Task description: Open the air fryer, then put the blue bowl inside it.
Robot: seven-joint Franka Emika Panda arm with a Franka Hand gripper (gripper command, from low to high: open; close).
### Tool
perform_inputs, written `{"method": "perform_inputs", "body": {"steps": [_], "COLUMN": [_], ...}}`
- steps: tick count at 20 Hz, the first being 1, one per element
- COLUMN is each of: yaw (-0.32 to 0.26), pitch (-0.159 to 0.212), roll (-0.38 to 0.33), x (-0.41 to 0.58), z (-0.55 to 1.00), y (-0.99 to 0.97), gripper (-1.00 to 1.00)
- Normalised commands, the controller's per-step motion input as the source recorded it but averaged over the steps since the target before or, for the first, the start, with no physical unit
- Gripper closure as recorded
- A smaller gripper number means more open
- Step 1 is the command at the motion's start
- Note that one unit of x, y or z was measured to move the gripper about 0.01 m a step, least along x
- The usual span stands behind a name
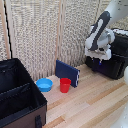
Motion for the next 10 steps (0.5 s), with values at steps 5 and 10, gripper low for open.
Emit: {"method": "perform_inputs", "body": {"steps": [5, 10], "yaw": [-0.085, -0.041], "pitch": [-0.072, -0.092], "roll": [0.003, 0.001], "x": [-0.156, -0.527], "z": [1.00, 0.79], "y": [0.57, 0.65], "gripper": [1.00, 1.00]}}
